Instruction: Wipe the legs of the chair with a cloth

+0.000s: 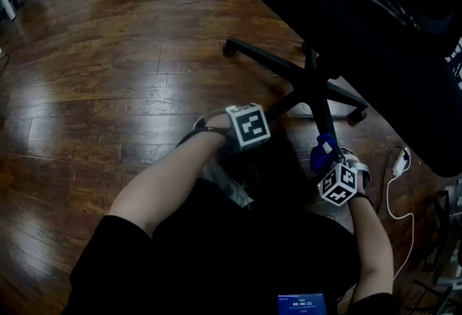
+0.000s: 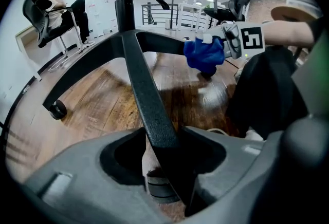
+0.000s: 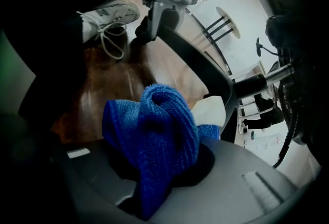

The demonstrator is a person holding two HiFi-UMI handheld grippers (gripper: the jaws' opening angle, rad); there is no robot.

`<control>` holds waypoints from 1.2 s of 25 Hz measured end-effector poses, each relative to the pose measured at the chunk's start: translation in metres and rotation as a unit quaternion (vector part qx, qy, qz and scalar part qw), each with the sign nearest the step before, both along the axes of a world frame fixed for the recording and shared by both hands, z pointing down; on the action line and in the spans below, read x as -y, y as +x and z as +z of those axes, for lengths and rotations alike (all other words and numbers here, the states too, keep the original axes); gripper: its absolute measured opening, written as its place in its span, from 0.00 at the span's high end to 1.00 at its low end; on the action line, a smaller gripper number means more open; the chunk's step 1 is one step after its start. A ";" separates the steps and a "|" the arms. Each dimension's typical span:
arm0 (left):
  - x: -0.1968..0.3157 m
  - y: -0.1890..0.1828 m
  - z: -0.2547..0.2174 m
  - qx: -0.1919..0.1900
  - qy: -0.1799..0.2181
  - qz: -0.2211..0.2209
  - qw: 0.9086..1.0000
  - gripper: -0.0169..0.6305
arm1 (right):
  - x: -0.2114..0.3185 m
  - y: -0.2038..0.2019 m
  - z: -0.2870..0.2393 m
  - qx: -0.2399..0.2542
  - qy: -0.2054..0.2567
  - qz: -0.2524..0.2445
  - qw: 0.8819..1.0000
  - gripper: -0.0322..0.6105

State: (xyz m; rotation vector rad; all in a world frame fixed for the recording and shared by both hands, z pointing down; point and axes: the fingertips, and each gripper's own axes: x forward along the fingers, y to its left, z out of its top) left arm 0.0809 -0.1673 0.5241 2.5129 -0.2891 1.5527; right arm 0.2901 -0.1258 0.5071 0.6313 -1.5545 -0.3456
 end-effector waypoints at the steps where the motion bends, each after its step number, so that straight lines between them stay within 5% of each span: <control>1: -0.001 0.001 0.000 -0.004 -0.002 0.000 1.000 0.66 | 0.016 -0.006 -0.004 0.002 0.008 0.002 1.000 0.84; 7: 0.002 0.010 -0.003 -0.017 0.008 0.016 1.000 0.65 | 0.113 -0.045 -0.038 0.050 0.063 0.028 0.996 0.83; 12: 0.006 0.017 -0.004 -0.032 0.019 0.027 0.999 0.65 | 0.129 -0.054 -0.045 0.058 0.100 0.019 0.993 0.83; 20: 0.009 0.007 0.001 -0.003 0.026 0.016 1.000 0.65 | 0.030 -0.020 -0.013 0.034 0.032 -0.007 0.999 0.83; 25: 0.005 -0.007 0.005 0.008 0.013 -0.007 1.000 0.65 | -0.052 0.008 0.009 0.063 -0.036 -0.014 0.997 0.83; 30: 0.001 -0.001 0.004 0.007 0.008 -0.001 1.000 0.65 | -0.062 0.017 0.014 0.020 -0.053 -0.023 0.998 0.83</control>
